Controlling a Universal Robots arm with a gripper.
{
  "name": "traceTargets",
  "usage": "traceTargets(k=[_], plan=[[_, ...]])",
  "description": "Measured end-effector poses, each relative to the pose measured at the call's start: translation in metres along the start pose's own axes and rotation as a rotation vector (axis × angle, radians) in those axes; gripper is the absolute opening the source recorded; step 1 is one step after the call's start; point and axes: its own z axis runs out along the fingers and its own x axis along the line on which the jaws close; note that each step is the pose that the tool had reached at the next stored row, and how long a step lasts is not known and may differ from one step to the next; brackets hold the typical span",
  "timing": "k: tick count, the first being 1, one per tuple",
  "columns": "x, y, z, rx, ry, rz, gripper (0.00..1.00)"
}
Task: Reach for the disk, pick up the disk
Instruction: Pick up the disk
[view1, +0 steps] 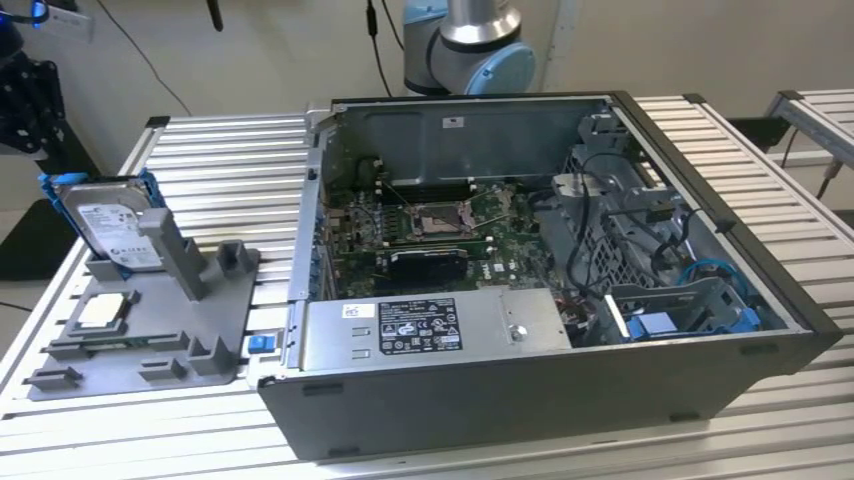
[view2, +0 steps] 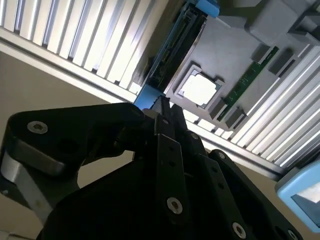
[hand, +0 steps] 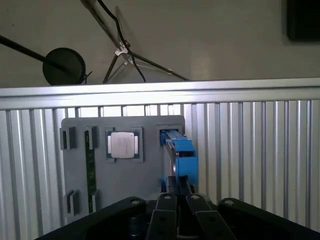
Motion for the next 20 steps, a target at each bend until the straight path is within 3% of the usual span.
traceTargets(k=[15,20], plan=[[0.0,0.0003,0.0001,0.0001,-0.0001,0.0,1.0],[-0.0039,0.0005,0.006,0.0002,-0.0001,0.0,1.0]])
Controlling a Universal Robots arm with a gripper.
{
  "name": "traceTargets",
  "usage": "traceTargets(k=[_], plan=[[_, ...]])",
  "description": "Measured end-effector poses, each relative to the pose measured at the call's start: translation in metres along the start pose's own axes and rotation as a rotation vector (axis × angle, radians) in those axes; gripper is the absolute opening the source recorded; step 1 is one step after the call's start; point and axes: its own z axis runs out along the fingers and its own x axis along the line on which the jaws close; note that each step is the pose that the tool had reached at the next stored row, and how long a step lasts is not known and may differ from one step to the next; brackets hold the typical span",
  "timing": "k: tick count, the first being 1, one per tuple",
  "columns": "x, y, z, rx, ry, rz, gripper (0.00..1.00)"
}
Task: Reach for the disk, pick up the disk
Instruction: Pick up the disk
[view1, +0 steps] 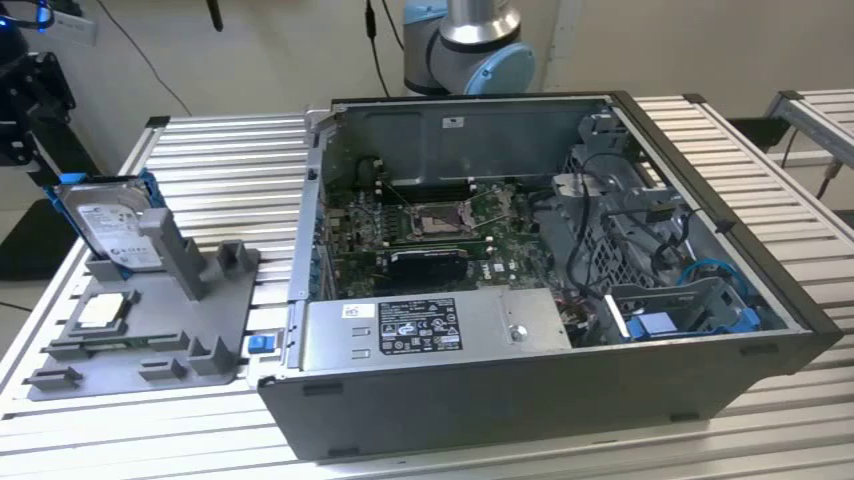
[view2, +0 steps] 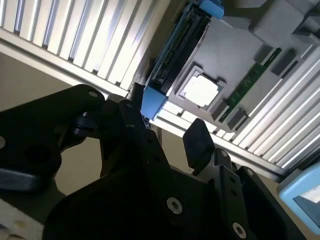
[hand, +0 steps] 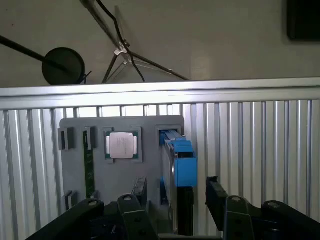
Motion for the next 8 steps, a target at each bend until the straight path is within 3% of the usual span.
traceTargets(k=[4,8], plan=[[-0.0069,0.0011,0.0066,0.0006,-0.0006,-0.001,1.0],[-0.007,0.004,0.0123,0.0001,-0.0006,-0.023,1.0]])
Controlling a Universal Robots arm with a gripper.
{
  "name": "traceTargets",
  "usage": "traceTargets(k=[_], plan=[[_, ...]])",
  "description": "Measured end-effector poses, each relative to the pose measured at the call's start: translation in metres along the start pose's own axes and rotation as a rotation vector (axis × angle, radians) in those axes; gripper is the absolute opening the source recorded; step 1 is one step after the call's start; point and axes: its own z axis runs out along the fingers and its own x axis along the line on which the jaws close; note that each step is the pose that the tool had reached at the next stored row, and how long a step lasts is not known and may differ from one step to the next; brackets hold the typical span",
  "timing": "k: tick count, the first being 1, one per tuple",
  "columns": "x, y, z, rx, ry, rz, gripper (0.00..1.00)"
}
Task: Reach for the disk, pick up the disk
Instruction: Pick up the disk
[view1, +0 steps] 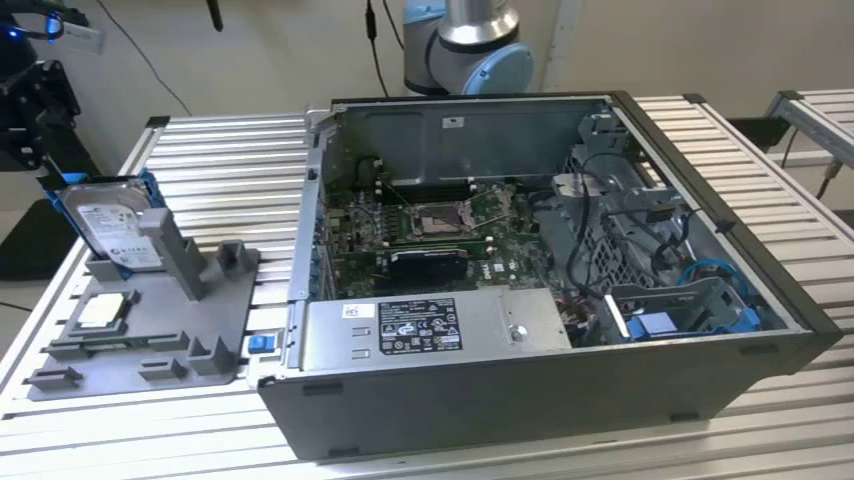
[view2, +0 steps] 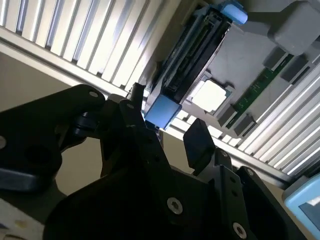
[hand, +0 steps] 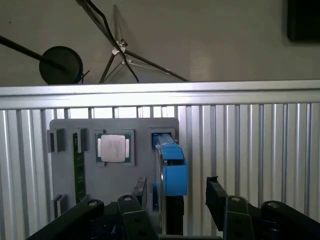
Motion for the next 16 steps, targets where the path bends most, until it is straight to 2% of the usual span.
traceTargets(k=[7,16], plan=[[0.0029,-0.0002,0.0125,-0.0004,0.0001,-0.03,1.0],[0.0057,-0.0047,0.0288,-0.001,0.0002,-0.05,1.0]])
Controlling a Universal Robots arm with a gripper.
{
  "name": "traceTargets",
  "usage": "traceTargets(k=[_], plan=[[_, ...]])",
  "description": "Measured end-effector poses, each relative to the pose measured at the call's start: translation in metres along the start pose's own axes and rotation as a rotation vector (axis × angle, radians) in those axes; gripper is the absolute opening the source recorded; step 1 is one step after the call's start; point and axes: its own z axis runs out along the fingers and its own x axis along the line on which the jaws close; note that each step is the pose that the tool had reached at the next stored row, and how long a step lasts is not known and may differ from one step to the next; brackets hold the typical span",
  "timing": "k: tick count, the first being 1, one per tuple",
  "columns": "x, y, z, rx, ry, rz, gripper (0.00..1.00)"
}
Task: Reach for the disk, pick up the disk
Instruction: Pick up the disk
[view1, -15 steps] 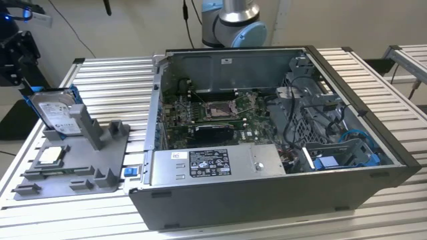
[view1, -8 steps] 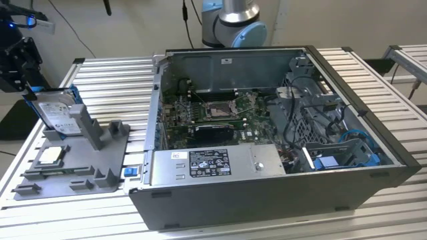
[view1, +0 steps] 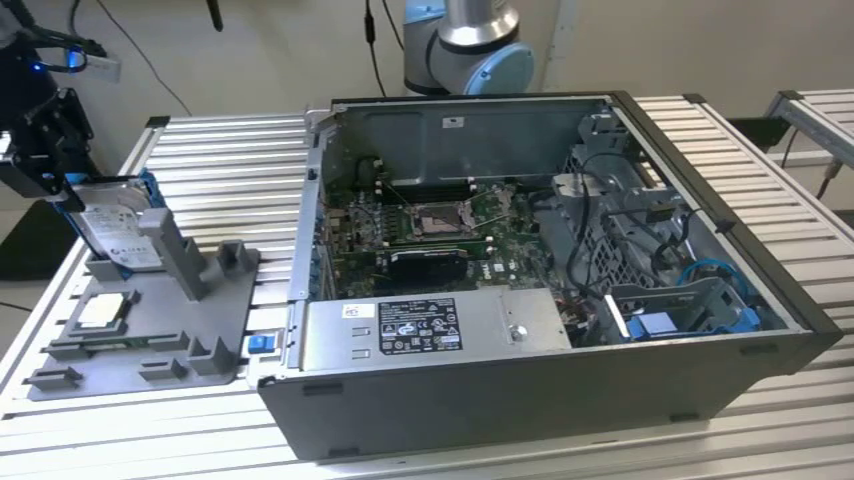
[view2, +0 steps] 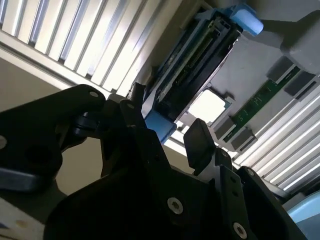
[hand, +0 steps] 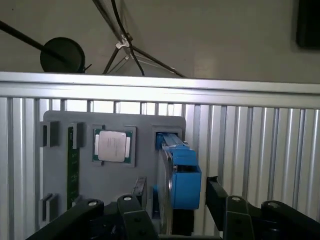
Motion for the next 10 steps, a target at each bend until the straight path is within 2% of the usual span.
traceTargets(k=[10], plan=[[0.0005,0.0012,0.0201,0.0,-0.0002,-0.001,1.0]])
